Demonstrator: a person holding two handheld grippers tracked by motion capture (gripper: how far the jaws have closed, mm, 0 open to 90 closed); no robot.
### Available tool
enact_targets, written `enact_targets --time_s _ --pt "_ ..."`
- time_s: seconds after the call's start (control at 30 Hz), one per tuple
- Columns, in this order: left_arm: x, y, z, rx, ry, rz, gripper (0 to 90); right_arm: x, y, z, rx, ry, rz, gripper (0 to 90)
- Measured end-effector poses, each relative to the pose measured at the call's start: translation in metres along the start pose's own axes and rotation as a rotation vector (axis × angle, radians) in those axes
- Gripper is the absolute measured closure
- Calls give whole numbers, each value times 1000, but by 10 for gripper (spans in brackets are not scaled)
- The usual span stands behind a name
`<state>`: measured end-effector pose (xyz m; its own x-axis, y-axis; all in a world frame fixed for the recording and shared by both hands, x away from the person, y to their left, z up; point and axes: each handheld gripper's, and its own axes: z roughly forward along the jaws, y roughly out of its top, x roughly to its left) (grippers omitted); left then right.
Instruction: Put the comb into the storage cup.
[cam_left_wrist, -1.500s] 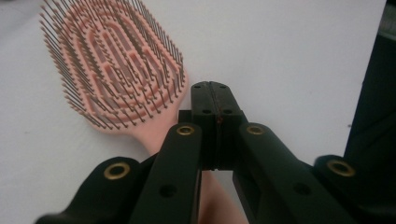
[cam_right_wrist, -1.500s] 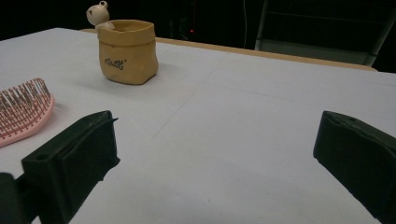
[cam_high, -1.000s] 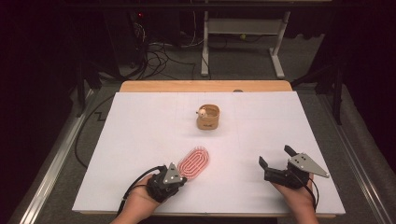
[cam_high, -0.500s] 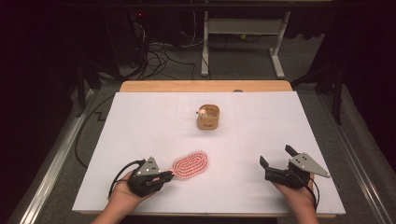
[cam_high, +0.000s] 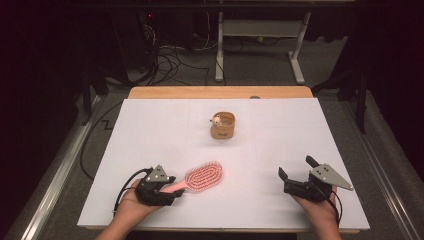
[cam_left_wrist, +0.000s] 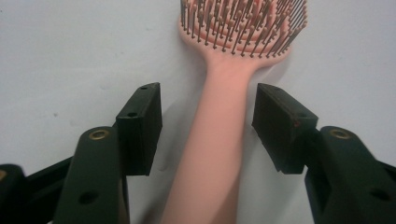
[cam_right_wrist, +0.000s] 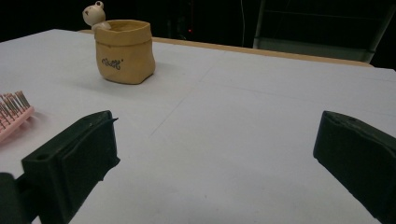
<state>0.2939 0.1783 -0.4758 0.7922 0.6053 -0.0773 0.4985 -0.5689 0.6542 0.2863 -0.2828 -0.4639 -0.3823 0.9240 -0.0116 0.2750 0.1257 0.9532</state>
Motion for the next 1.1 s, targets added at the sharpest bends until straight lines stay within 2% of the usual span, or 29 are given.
enact_targets --time_s 0.03,0.07,0.1,0.13,0.17,0.23,0.27,0.43,0.63,0.7,0.77,0.83,0.93,1.1 --pt "-1 1 0 -1 4 -6 468 0 0 0 -1 0 2 3" --pt "-1 1 0 0 -9 -4 508 0 0 0 -2 0 2 3" --pt "-2 1 0 1 -12 14 551 0 0 0 -3 0 1 3" --pt "-2 1 0 1 -12 14 598 0 0 -1 -4 2 0 3" --pt "-5 2 1 7 6 54 625 0 0 -1 -5 3 -3 3" --pt "-7 2 1 6 4 57 675 0 1 -1 -6 4 -6 3" --pt "-8 2 0 9 15 57 676 1 1 0 -7 6 -4 3" --pt "-7 -3 -4 8 15 56 677 0 2 1 -7 11 1 3" --pt "0 -17 -18 20 28 56 678 1 2 0 -9 15 -6 3" --pt "7 -23 -24 23 23 29 677 2 2 0 -9 16 -5 3" --pt "9 -24 -26 27 20 22 677 2 2 0 -9 15 -3 3" --pt "9 -27 -28 34 28 30 677 2 2 1 -7 16 -1 3" --pt "8 -37 -35 21 42 19 677 2 1 0 -7 16 -5 3" --pt "7 -43 -41 20 45 11 676 1 1 0 -9 15 9 3"
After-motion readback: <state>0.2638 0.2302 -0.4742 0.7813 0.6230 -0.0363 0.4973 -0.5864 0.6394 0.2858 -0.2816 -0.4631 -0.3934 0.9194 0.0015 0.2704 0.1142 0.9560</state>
